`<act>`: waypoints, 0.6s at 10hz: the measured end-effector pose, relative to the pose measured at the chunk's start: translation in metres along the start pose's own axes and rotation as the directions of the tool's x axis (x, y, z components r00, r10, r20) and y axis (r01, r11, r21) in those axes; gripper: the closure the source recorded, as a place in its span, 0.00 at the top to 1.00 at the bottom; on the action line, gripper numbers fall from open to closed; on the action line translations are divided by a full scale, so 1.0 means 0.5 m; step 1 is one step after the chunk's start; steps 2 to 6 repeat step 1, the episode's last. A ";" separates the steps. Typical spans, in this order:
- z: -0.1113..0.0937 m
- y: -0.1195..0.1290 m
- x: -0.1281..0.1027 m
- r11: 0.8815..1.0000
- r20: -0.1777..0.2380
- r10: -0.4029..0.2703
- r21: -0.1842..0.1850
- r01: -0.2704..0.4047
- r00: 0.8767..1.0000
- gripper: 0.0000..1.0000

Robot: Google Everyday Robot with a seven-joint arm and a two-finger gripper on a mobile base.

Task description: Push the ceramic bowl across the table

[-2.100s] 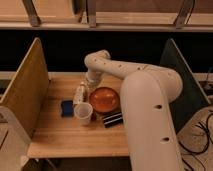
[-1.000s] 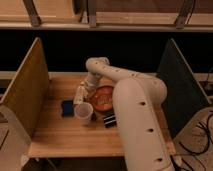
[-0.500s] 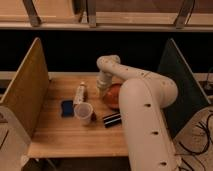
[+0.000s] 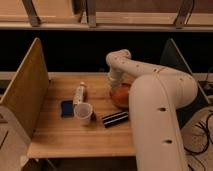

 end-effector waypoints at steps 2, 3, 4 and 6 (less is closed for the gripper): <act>-0.057 0.036 -0.043 0.999 0.066 -0.052 0.018 0.051 0.996 0.00; -0.057 0.036 -0.043 0.999 0.066 -0.052 0.018 0.051 0.996 0.00; -0.057 0.036 -0.043 0.999 0.066 -0.052 0.018 0.051 0.996 0.00; -0.057 0.036 -0.043 0.999 0.066 -0.052 0.018 0.051 0.996 0.00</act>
